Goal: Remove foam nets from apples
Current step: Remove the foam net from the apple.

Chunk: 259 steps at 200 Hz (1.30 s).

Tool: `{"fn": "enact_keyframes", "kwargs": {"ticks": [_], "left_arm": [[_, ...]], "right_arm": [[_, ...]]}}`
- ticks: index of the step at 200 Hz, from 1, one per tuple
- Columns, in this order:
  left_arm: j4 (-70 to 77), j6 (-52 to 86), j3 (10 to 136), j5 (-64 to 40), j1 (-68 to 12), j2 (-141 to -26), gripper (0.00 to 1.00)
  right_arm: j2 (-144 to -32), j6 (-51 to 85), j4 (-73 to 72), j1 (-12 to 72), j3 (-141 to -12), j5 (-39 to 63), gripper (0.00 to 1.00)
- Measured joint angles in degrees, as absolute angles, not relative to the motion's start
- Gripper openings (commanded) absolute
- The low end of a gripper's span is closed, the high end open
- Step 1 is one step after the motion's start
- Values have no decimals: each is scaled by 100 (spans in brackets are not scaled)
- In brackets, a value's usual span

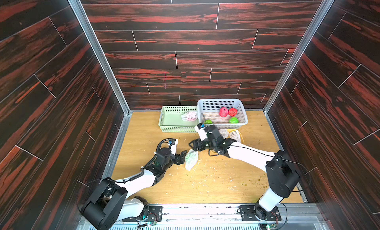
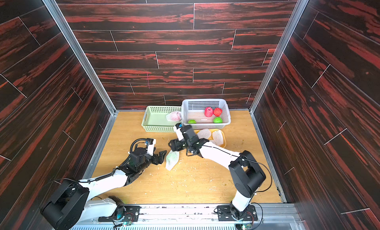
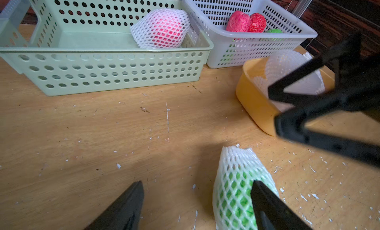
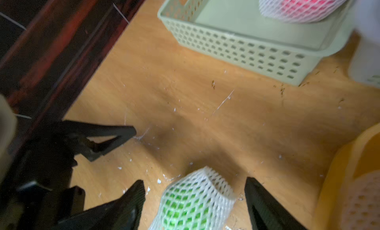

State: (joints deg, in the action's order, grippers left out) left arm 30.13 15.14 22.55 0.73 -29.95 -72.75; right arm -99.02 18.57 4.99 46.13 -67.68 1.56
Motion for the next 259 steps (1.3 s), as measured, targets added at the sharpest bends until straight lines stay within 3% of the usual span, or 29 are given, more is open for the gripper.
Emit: {"fn": "enact_keyframes", "kwargs": {"ticks": [53, 99, 131, 185, 259], "left_arm": [[2987, 2097, 1857, 803, -2668, -6925, 86], [2978, 2547, 1865, 701, -2027, -6943, 86], [2862, 2620, 2025, 416, -1883, -7249, 86], [2836, 2685, 2318, -10, -1841, -7804, 87], [2735, 2617, 2469, -233, -1833, -7955, 87]], "right_arm": [[-9926, 1669, 816, 4930, -6626, 67, 80], [-8943, 148, -952, 5485, -4202, -84, 84], [-8910, -1197, -2512, 5789, -3319, -648, 89], [-10134, -2886, -4829, 6320, -3308, -1632, 92], [-10969, -4021, -5800, 6388, -3494, -1988, 93]]}}
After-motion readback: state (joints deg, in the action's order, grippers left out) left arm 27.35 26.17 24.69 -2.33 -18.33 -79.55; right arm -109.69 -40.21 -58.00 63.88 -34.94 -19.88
